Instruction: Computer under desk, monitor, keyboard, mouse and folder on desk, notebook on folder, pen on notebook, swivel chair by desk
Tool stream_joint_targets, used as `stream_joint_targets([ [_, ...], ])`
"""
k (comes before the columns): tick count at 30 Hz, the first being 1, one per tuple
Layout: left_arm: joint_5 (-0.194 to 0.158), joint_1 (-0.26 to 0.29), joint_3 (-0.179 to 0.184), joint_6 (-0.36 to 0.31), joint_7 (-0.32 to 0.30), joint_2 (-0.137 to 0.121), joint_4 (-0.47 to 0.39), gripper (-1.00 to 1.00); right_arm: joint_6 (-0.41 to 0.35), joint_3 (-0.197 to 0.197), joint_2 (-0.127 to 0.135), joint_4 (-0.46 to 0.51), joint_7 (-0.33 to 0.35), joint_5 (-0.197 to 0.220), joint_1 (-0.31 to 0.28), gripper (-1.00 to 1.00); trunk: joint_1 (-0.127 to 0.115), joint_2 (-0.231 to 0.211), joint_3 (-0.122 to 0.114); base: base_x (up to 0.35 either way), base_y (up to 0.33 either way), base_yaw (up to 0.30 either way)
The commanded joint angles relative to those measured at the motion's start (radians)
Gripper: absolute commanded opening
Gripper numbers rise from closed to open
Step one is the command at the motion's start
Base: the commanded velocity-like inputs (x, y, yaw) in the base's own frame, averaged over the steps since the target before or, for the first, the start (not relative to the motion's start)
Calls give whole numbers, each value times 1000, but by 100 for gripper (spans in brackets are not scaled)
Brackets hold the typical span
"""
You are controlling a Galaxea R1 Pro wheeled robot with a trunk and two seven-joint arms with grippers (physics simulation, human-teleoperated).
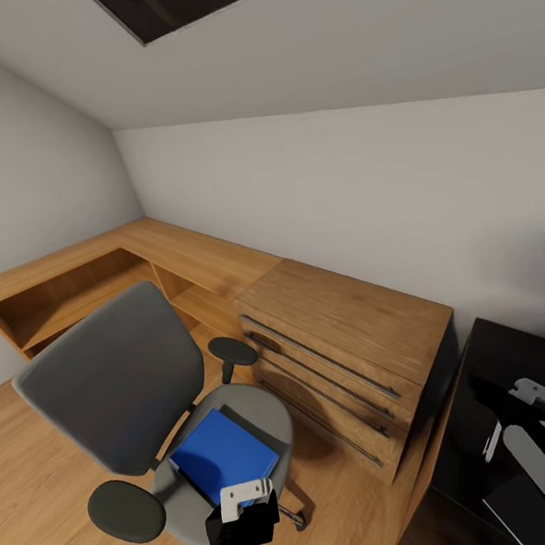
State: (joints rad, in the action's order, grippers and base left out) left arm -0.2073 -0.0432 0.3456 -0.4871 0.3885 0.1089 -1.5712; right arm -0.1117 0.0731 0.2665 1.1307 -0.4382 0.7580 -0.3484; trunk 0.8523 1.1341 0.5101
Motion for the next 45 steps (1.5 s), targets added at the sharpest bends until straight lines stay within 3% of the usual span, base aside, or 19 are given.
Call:
stream_joint_targets([
  [1,-11,0,1,-2,9,0,-2,100,-6,-1,-1,5,-4,3,0,100,0,1,1,0,0,0],
  [7,-11,0,1,-2,9,0,-2,100,-8,-10,-4,40,-4,2,1,100,0,1,1,0,0,1],
  [12,-11,0,1,-2,9,0,-3,100,-3,-70,-16,54,-6,-5,2,100,0,1,1,0,0,188],
  [20,-11,0,1,-2,9,-1,-3,100,-1,-115,-33,53,-7,-41,2,100,0,1,1,0,0,272],
  [31,-11,0,1,-1,9,-9,-7,100,0,-125,-56,49,-7,-102,2,100,0,1,1,0,0,280],
  [45,-11,0,1,0,9,-12,-13,100,0,-125,-58,46,-7,-106,2,100,0,1,1,0,0,280],
])
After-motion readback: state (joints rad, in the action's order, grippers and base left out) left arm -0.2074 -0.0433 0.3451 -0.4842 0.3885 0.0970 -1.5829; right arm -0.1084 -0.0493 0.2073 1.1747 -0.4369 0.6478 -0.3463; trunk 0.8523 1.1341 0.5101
